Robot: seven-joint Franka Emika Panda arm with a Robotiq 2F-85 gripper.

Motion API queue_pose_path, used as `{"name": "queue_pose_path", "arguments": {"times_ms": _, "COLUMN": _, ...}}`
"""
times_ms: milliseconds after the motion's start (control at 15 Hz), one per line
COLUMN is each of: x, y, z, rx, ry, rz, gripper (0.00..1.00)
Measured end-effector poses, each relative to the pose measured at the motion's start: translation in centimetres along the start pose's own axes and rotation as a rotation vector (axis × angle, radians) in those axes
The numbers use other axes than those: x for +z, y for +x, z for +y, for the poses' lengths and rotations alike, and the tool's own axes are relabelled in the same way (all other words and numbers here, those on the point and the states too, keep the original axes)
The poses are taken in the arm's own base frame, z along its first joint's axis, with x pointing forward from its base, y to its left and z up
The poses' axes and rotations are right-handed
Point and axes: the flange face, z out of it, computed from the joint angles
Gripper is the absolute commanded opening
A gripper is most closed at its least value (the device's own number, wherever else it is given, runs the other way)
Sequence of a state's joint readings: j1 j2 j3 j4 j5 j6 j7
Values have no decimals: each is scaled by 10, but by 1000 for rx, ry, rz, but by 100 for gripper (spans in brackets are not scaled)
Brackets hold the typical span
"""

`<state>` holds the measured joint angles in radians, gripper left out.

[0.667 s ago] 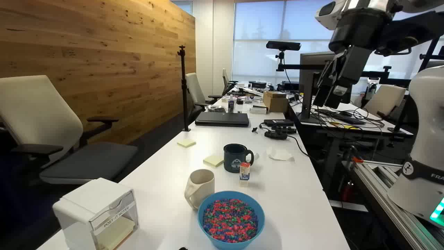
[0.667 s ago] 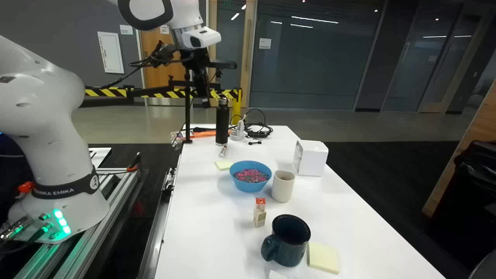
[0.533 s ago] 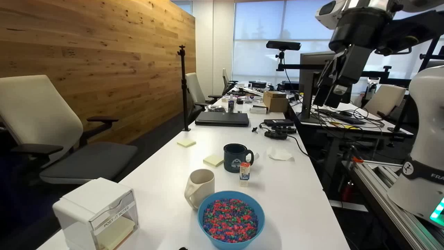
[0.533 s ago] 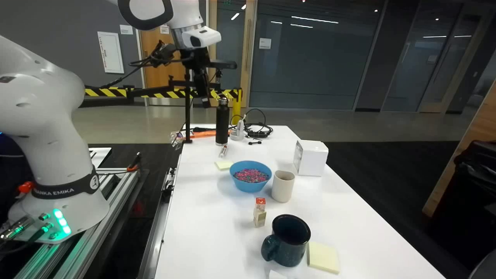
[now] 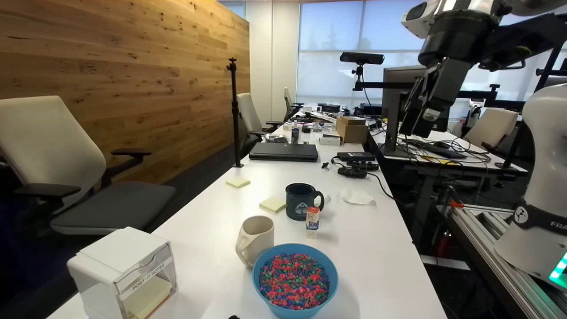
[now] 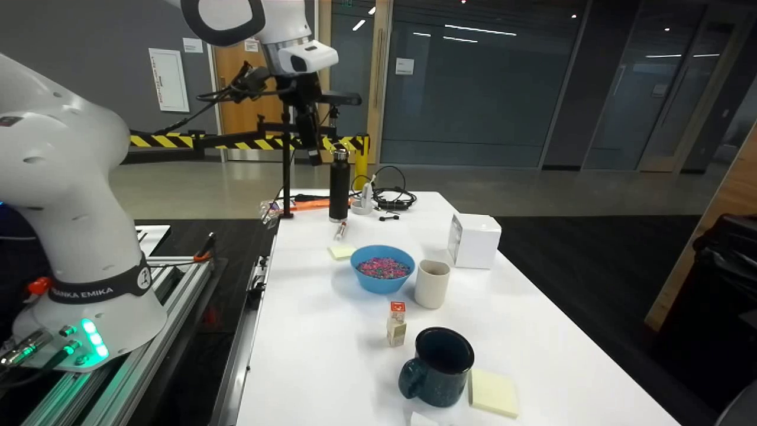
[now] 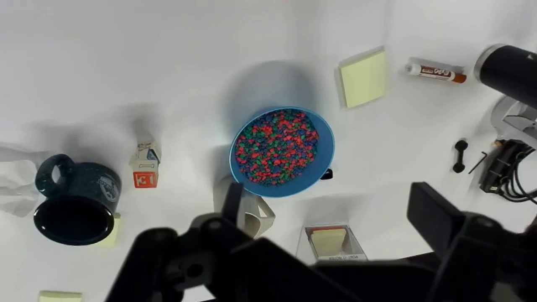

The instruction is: Put the block in the cup

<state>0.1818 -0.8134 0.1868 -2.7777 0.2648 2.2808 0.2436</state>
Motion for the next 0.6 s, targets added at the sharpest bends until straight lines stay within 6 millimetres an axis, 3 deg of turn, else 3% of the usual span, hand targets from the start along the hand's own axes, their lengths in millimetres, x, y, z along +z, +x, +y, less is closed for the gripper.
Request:
{"name": "queue_pose_path", "arguments": {"times_ms": 200, "x": 7, "y": 14, "z": 18, "rx": 114, "ry": -38, "rz": 10, "gripper": 100}}
{"name": "queue_pose_path", "arguments": {"times_ms": 600, "x": 35, "y": 47, "z": 81, "rx": 373, "ry": -120, "rz": 20, "gripper": 100}}
